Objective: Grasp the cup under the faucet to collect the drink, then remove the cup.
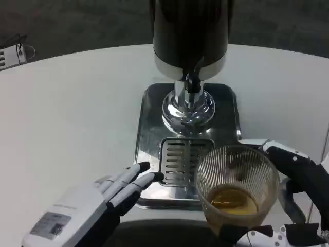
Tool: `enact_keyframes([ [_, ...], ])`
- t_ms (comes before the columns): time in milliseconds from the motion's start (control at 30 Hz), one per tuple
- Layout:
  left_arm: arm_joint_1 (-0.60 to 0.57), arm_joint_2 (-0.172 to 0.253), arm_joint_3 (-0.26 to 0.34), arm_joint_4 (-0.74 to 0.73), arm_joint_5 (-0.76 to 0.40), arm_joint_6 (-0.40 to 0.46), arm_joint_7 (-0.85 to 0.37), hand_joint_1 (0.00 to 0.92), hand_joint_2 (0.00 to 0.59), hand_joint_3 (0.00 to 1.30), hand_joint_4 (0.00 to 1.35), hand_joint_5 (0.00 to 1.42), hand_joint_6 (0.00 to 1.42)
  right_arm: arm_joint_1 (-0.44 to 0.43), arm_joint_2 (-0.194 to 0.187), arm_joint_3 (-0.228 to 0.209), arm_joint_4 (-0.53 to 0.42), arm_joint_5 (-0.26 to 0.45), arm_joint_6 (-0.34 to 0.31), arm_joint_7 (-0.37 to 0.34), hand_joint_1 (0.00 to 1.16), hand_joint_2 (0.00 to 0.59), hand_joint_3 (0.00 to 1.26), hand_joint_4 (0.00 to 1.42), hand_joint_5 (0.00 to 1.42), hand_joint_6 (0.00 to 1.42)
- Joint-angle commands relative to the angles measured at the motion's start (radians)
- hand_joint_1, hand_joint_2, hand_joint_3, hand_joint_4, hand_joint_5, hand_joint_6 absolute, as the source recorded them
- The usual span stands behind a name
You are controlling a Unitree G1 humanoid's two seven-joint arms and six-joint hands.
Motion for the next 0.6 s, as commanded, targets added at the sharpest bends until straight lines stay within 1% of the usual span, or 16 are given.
enact_keyframes([
  [33,0.013,0.012,0.008,-0.014,-0.007,-0.005,-0.015,0.000,0.084,0.12,0.00,0.00,0.11,0.006,0.007,-0.006,-0.031,0.023,-0.043,-0.002,0.92,0.257,1.24,1.42,1.42,1.42],
  [233,0.010,0.024,0.004,-0.015,0.009,-0.008,-0.021,0.000,0.083,0.05,0.00,0.00,0.06,0.004,0.007,-0.005,-0.027,0.023,-0.044,-0.003,0.92,0.257,1.24,1.42,1.42,1.42],
  [467,0.005,0.027,0.005,-0.007,0.019,-0.006,-0.014,0.000,0.083,0.04,0.00,0.00,0.06,-0.003,0.008,-0.003,-0.021,0.021,-0.046,-0.004,0.92,0.254,1.24,1.42,1.42,1.42],
  [600,0.005,0.030,0.004,-0.014,0.057,-0.006,-0.009,0.000,0.081,0.01,0.00,0.00,0.03,-0.006,0.005,-0.003,-0.017,0.020,-0.051,-0.004,0.92,0.252,1.24,1.42,1.42,1.42],
])
